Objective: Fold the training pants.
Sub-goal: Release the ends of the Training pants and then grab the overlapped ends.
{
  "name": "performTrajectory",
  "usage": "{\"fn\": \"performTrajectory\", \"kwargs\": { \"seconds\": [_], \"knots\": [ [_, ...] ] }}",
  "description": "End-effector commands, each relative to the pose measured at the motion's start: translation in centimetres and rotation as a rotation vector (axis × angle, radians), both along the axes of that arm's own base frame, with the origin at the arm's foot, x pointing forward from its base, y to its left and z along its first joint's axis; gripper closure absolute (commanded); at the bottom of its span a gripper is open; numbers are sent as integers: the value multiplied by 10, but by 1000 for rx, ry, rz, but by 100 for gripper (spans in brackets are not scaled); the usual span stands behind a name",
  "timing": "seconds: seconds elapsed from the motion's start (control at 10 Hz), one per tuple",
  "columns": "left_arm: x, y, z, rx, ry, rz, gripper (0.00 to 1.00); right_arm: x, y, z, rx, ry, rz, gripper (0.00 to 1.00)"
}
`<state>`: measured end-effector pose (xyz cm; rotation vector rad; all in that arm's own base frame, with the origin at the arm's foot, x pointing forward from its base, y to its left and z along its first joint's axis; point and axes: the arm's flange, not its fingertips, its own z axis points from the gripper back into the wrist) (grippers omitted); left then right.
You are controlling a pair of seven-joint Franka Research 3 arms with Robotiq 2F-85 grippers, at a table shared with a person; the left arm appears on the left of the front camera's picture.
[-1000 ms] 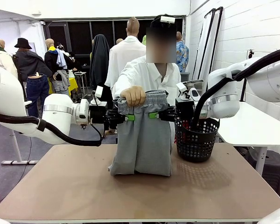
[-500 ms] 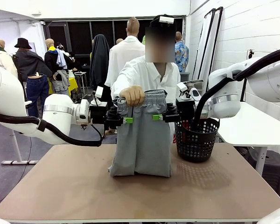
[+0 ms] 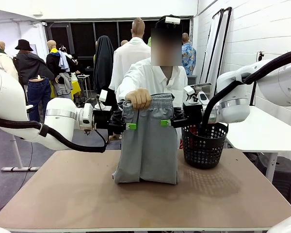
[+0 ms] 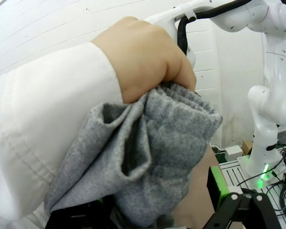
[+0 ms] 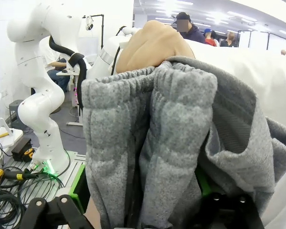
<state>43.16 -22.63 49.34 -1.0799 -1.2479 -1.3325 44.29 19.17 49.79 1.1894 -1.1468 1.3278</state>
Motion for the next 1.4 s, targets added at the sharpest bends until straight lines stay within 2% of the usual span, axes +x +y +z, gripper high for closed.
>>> {"fn": "performTrajectory", "kwargs": {
  "seconds": [0.0,0.1,0.3,0.8,1.3],
  "knots": [
    [5,-2,3,-22,10,11,0,4,1,3,-17,18,7,0],
    [3,-1,4,-12,-15,52,0,2,0,4,-23,-10,-24,0],
    [1,4,1,-22,-15,61,0,2,-6,3,-52,-43,-59,0],
    [-19,28,2,-36,-33,134,0,-5,-27,2,-58,-28,-126,0],
    [-25,40,-1,-32,-31,184,0,-15,-53,4,-47,-19,-204,0]
  ]
}}
